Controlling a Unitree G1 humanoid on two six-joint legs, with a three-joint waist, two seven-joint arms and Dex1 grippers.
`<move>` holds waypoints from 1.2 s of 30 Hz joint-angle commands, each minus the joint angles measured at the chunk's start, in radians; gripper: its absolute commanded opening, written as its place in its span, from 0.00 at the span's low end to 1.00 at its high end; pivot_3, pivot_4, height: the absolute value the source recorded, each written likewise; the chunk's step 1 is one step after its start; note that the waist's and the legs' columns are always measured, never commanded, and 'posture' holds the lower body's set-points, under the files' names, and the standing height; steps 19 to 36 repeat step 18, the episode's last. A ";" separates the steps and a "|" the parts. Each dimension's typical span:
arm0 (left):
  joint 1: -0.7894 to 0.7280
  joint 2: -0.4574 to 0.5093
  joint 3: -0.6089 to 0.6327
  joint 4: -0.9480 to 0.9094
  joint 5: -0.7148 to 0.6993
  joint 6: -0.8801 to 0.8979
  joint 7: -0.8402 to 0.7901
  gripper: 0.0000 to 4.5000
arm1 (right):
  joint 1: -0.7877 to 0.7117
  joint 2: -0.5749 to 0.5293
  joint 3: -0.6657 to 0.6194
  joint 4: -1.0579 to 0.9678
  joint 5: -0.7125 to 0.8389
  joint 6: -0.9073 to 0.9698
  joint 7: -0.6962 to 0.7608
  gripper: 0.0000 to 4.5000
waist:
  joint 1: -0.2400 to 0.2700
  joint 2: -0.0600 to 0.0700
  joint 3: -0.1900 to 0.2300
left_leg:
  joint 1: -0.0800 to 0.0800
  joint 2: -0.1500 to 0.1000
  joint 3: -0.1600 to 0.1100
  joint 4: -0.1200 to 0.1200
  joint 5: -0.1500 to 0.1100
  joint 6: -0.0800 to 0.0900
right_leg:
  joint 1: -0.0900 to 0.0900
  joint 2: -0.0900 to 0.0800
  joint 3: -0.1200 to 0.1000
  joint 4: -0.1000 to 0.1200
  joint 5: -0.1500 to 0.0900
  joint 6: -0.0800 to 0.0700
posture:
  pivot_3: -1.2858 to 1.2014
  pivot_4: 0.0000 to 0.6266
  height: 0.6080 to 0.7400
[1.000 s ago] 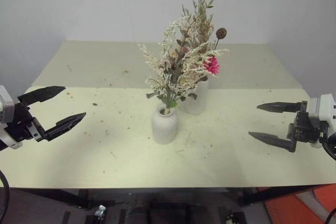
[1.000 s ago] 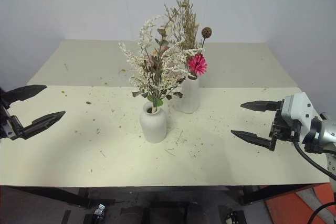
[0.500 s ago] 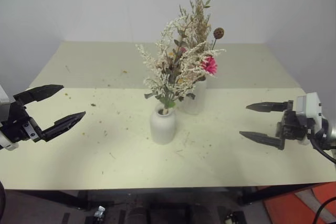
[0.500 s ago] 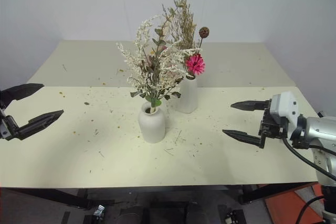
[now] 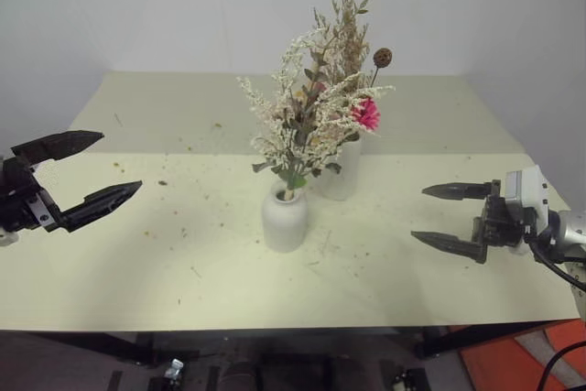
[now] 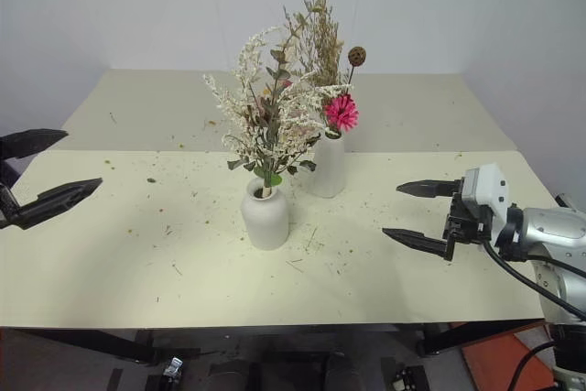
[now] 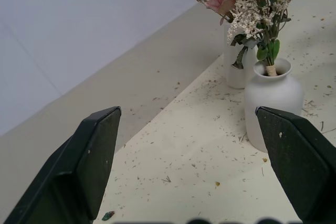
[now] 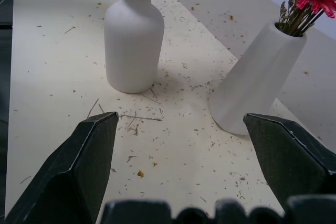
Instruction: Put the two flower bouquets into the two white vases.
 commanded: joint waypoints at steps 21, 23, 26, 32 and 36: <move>-0.059 -0.086 -0.114 -0.009 0.022 -0.095 0.035 0.99 | 0.081 -0.075 -0.148 -0.065 0.029 0.013 -0.024 1.00 | 0.001 0.000 0.000 | 0.000 0.000 0.000 0.000 0.000 0.000 | 0.001 0.000 0.000 0.000 0.000 0.000 | 0.52 0.24 1.00; -0.059 -0.086 -0.114 -0.009 0.022 -0.095 0.035 0.99 | 0.081 -0.075 -0.148 -0.065 0.029 0.013 -0.024 1.00 | 0.001 0.000 0.000 | 0.000 0.000 0.000 0.000 0.000 0.000 | 0.001 0.000 0.000 0.000 0.000 0.000 | 0.52 0.24 1.00; -0.059 -0.086 -0.114 -0.009 0.022 -0.095 0.035 0.99 | 0.081 -0.075 -0.148 -0.065 0.029 0.013 -0.024 1.00 | 0.001 0.000 0.000 | 0.000 0.000 0.000 0.000 0.000 0.000 | 0.001 0.000 0.000 0.000 0.000 0.000 | 0.52 0.24 1.00; -0.059 -0.086 -0.114 -0.009 0.022 -0.095 0.035 0.99 | 0.081 -0.075 -0.148 -0.065 0.029 0.013 -0.024 1.00 | 0.001 0.000 0.000 | 0.000 0.000 0.000 0.000 0.000 0.000 | 0.001 0.000 0.000 0.000 0.000 0.000 | 0.52 0.24 1.00; -0.059 -0.086 -0.114 -0.009 0.022 -0.095 0.035 0.99 | 0.081 -0.075 -0.148 -0.065 0.029 0.013 -0.024 1.00 | 0.001 0.000 0.000 | 0.000 0.000 0.000 0.000 0.000 0.000 | 0.001 0.000 0.000 0.000 0.000 0.000 | 0.52 0.24 1.00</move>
